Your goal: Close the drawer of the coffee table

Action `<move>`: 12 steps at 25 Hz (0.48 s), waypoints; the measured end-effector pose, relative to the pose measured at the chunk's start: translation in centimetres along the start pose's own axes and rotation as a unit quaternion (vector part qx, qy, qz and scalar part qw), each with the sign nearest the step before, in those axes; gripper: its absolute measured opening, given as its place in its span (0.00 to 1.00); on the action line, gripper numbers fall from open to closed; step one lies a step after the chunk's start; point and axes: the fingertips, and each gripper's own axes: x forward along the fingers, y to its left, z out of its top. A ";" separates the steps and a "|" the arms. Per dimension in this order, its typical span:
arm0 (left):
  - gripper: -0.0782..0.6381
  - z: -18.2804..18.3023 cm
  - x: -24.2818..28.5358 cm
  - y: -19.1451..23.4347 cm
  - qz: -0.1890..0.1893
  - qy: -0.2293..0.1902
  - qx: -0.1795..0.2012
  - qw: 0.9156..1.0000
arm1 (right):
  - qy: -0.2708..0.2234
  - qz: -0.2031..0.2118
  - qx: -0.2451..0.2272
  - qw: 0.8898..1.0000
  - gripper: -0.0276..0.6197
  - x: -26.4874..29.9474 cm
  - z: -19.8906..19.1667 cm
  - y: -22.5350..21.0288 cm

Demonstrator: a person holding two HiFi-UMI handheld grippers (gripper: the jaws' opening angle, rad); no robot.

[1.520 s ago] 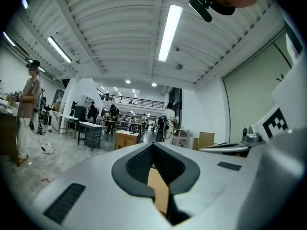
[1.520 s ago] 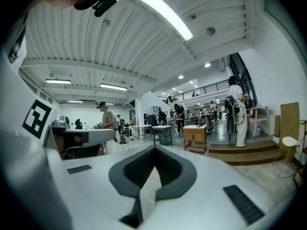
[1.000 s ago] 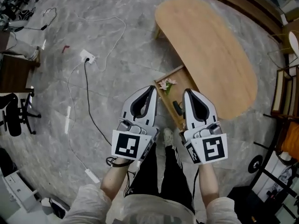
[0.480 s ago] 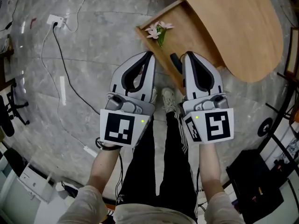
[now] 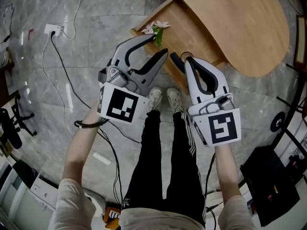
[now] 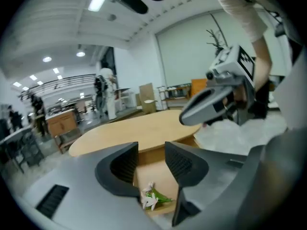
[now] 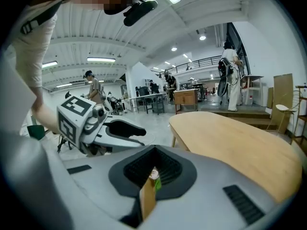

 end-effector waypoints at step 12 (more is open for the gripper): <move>0.39 -17.0 3.4 -11.5 -0.341 0.213 0.409 0.820 | 0.045 0.022 0.000 0.999 0.05 -1.5 -5.5 0.2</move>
